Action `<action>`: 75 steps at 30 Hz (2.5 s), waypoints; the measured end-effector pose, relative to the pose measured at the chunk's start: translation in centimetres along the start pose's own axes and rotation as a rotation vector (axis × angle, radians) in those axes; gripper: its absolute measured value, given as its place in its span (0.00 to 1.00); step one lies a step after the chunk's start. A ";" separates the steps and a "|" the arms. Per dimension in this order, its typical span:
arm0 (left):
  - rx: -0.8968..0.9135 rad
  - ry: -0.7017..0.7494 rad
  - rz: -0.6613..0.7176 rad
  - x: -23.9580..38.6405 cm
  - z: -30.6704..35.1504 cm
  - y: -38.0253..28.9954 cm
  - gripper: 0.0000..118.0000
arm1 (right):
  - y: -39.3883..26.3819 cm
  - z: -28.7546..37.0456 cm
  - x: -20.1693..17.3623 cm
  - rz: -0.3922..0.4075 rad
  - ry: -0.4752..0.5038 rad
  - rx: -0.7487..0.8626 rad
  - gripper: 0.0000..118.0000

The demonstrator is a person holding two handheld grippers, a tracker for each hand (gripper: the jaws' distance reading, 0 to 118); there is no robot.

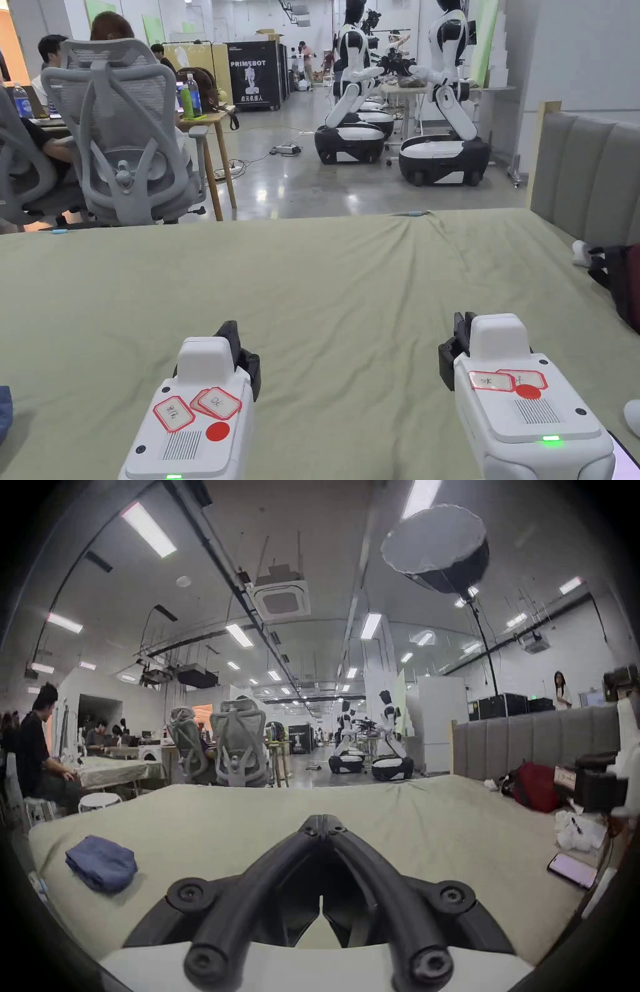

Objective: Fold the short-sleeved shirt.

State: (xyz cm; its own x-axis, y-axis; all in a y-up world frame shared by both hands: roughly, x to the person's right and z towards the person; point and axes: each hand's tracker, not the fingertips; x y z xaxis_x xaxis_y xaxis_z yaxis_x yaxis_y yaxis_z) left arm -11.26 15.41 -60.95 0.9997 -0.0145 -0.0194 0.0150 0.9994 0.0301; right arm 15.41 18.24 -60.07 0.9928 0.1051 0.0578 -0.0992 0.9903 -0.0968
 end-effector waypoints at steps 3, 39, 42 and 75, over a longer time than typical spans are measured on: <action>-0.007 -0.007 -0.009 0.0 -0.2 -0.1 0.57 | 0.1 0.0 -0.2 -0.005 0.023 0.003 0.30; -0.002 0.015 -0.043 0.7 -0.4 -0.6 1.00 | -0.9 -0.3 -0.8 -0.002 0.041 0.025 1.00; -0.002 0.011 -0.039 0.8 -0.4 -0.5 1.00 | -1.2 -0.5 -0.7 -0.002 0.047 0.018 1.00; 0.012 0.016 -0.063 1.1 -0.4 -0.1 1.00 | -1.1 -0.5 -0.7 -0.012 0.048 0.013 1.00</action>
State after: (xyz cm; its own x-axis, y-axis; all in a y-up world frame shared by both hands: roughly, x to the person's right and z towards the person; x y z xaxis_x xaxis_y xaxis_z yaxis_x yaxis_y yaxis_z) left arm -10.14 15.31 -61.40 0.9963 -0.0768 -0.0380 0.0783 0.9961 0.0399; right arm 14.88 17.01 -60.47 0.9960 0.0891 0.0108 -0.0879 0.9926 -0.0833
